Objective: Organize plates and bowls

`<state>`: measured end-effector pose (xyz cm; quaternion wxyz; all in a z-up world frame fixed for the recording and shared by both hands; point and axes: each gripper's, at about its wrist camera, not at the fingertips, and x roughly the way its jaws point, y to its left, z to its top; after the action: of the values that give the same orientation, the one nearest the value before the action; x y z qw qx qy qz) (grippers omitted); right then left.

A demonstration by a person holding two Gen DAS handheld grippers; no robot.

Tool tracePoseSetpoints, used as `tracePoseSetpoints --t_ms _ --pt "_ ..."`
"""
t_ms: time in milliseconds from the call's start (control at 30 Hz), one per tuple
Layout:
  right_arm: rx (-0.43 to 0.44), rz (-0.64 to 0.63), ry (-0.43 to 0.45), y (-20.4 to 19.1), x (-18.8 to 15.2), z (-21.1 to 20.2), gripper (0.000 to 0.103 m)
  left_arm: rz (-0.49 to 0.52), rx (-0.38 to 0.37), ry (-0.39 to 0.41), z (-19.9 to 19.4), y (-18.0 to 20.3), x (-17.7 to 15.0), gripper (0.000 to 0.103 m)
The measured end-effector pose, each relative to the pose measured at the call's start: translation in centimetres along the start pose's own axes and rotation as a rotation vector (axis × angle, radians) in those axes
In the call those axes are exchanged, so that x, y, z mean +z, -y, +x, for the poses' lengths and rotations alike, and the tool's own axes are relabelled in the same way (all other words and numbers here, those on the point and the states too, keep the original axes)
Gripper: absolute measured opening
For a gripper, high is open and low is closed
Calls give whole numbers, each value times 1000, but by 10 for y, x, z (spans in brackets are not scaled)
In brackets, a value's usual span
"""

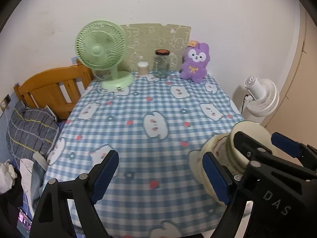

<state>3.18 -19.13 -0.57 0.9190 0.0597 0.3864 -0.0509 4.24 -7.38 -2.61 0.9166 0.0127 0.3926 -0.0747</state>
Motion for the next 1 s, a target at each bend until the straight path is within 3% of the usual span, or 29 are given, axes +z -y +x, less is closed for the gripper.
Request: tracePoseSetpoints --t_ms 367,667,1000 --pt "-45 0 34 -32 -32 -18 77 56 35 68 -19 -53 -24 88" --pt "-43 -39 58 -31 -55 -27 77 33 68 109 -30 -69 -47 88" --pt "16 -39 69 -20 -85 -32 77 -3 118 179 -47 -71 -76 90"
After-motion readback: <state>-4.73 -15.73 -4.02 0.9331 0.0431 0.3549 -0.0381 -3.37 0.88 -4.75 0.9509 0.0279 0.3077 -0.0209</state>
